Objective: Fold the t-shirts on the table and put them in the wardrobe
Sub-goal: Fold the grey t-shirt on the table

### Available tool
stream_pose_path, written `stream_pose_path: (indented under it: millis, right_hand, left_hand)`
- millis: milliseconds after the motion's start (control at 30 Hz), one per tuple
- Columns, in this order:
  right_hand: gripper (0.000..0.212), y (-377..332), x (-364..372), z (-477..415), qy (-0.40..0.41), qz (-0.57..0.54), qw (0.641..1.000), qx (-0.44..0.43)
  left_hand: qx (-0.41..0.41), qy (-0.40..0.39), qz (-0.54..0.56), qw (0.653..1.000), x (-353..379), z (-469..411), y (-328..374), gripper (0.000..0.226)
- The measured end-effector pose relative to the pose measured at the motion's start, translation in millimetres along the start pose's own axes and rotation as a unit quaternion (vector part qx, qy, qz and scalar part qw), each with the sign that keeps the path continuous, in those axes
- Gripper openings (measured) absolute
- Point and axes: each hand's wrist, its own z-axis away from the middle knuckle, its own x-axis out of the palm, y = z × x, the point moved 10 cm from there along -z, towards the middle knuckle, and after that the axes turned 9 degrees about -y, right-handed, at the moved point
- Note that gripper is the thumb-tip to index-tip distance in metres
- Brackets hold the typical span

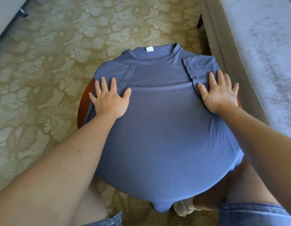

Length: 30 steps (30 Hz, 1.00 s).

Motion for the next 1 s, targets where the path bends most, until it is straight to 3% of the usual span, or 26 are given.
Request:
stream_pose_path:
  millis: [333,467,567,667,800,900,1000]
  right_hand:
    - [0.074,-4.7,-2.5,-16.2,-0.011,-0.008,1.000,-0.002]
    - [0.073,5.2,-12.8,-4.5,-0.024,-0.152,0.988,0.008]
    - [0.067,37.2,-27.4,26.9,0.050,-0.271,0.960,0.044]
    - [0.068,67.4,-26.3,71.3,0.089,-0.356,0.928,0.062]
    - [0.083,96.8,8.0,123.5,0.030,-0.463,0.876,0.130]
    - [0.106,101.5,34.5,152.6,-0.023,-0.561,0.814,0.151]
    - [0.104,100.5,54.0,173.7,-0.072,-0.582,0.796,0.151]
  left_hand:
    - [0.005,0.015,0.018,1.000,-4.2,-13.8,2.6,0.080]
    - [0.001,0.021,0.125,0.992,-14.4,-1.8,-7.2,0.075]
    - [-0.047,0.105,0.249,0.962,-29.2,29.1,-43.4,0.069]
    - [-0.088,0.116,0.279,0.949,-25.3,64.0,-76.3,0.070]
    - [-0.139,0.053,0.334,0.931,0.0,105.9,-105.9,0.081]
    - [-0.160,-0.010,0.443,0.882,20.8,134.5,-111.6,0.087]
    - [-0.171,-0.035,0.466,0.868,28.7,162.1,-113.6,0.087]
